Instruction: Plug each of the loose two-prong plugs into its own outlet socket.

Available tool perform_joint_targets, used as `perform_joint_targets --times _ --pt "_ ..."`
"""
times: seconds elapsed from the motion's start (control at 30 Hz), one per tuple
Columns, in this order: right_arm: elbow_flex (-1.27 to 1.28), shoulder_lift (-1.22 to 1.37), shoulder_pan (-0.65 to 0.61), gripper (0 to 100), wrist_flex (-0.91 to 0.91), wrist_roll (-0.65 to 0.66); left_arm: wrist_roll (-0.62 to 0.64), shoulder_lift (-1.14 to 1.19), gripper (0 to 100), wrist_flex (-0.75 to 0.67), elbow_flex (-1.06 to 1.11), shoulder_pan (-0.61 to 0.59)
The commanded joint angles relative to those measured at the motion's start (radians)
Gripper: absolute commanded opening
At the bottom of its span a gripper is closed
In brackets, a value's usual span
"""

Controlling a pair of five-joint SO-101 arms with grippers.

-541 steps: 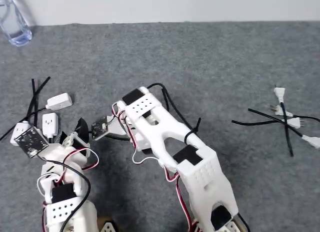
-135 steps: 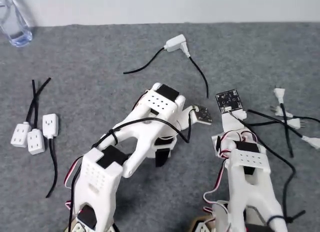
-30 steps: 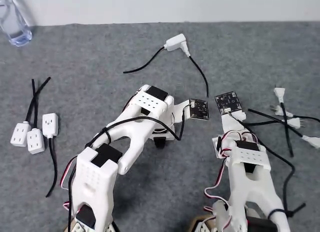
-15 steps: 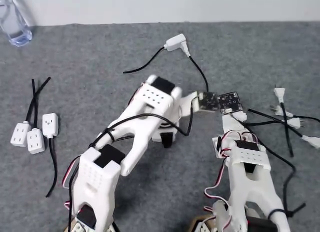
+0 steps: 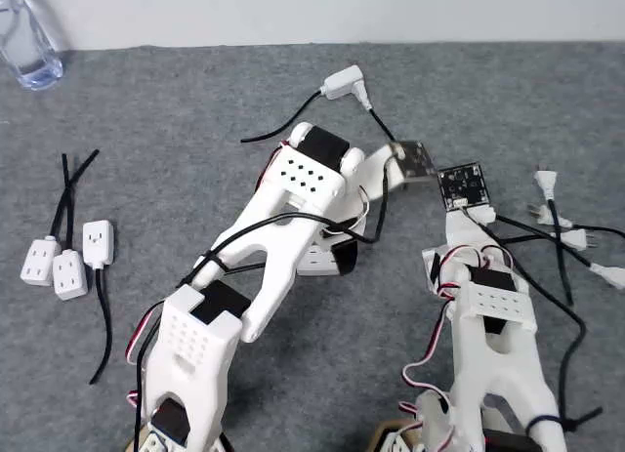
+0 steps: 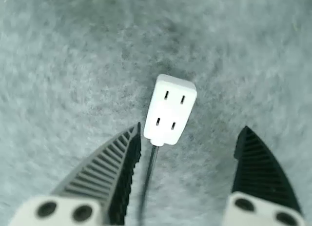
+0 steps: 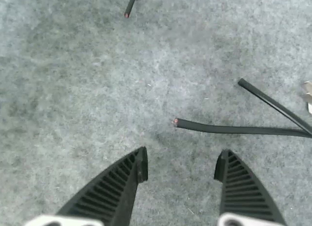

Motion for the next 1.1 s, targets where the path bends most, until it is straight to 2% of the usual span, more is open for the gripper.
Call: perform_joint_targets --times 0.0,0.17,0.4,0.67,0.87,1.07 --pt "-0.011 0.010 0.002 22.5 -0.005 0.012 0.206 -0.130 29 0.020 -0.059 -0.012" --pt "-0.009 0.008 0.002 22.5 -0.005 0.012 0.304 -0.250 29 0.018 0.016 -0.167" --pt "-0.009 0.008 0.002 22.5 -0.008 0.011 0.311 -0.443 29 0.018 0.048 -0.393" --pt "-0.009 0.008 0.002 22.6 -0.010 0.008 0.311 -0.703 29 0.020 0.062 -0.509" --pt "-0.015 -0.001 0.005 22.6 -0.007 0.006 0.282 -0.829 29 0.018 0.225 -0.589" --pt "-0.110 -0.002 0.007 22.6 0.061 -0.055 0.238 -0.934 29 0.015 0.374 -0.690"
